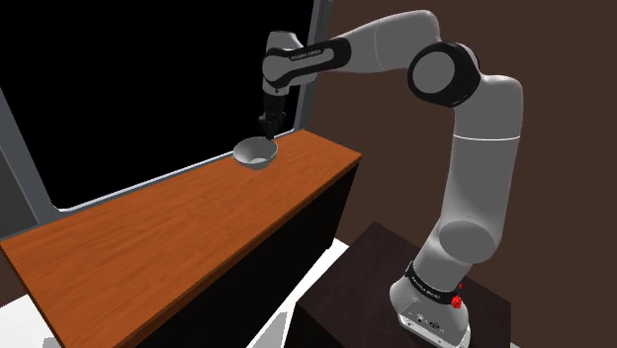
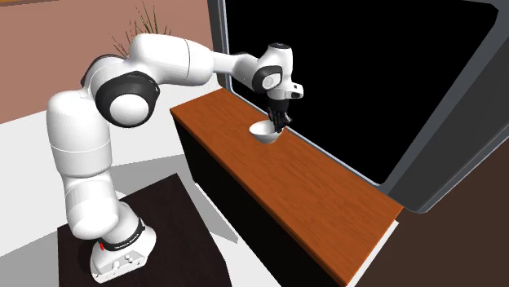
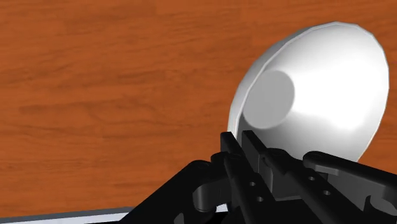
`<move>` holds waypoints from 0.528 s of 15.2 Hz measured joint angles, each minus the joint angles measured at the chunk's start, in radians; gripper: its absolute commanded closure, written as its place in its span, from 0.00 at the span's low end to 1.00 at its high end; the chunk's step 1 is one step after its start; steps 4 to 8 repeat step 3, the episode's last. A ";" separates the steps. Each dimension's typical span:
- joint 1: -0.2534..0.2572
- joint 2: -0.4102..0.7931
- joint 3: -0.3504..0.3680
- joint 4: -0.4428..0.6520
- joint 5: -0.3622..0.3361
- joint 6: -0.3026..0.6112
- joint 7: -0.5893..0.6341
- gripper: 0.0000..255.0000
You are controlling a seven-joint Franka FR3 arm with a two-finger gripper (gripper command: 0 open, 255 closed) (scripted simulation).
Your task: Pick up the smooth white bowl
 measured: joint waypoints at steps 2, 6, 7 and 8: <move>0.002 -0.007 0.001 0.019 0.000 -0.026 0.002 1.00; 0.002 -0.008 0.001 0.024 0.000 -0.032 0.002 1.00; 0.002 -0.008 0.001 0.024 0.000 -0.032 0.002 1.00; 0.002 -0.008 0.001 0.024 0.000 -0.032 0.002 1.00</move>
